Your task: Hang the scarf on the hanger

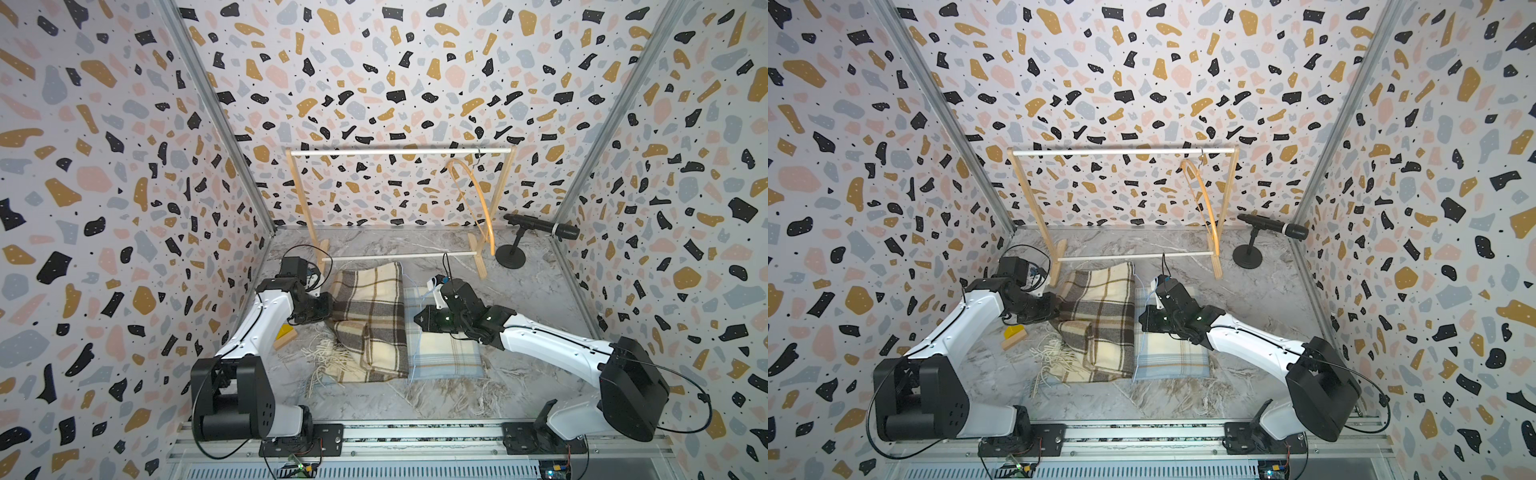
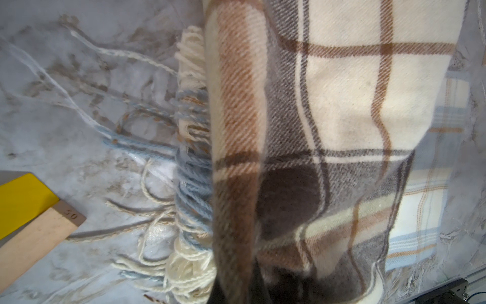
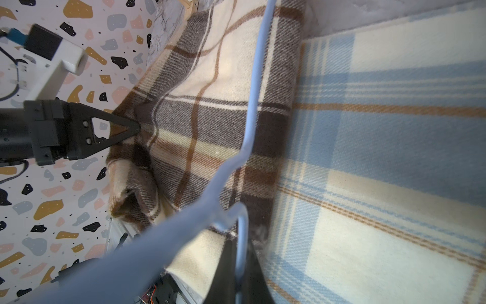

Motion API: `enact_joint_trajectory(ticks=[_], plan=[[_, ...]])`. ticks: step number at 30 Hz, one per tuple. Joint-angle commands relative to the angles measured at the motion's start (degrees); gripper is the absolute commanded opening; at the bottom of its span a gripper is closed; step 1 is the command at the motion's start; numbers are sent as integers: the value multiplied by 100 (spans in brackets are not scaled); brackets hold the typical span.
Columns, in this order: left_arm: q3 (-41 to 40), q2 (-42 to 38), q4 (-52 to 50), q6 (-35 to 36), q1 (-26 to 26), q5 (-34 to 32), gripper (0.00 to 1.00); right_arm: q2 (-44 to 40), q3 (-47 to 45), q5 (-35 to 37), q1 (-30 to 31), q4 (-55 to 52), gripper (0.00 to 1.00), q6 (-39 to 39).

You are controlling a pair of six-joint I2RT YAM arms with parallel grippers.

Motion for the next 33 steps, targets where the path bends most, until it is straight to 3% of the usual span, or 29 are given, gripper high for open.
enact_joint_trajectory(ticks=[1, 14, 26, 33], plan=[[-19, 130, 276, 41, 102, -97, 2, -253, 139, 56, -33, -336, 0, -167], [-37, 576, 123, -10, 151, 17, 4, -388, 439, 213, -51, -620, 0, 17], [-234, -238, 182, -285, 152, -4, 0, 149, 572, 847, -162, -691, 0, 543], [-547, -724, 277, -528, 169, -89, 0, 81, 423, 946, -244, -714, 0, 464]])
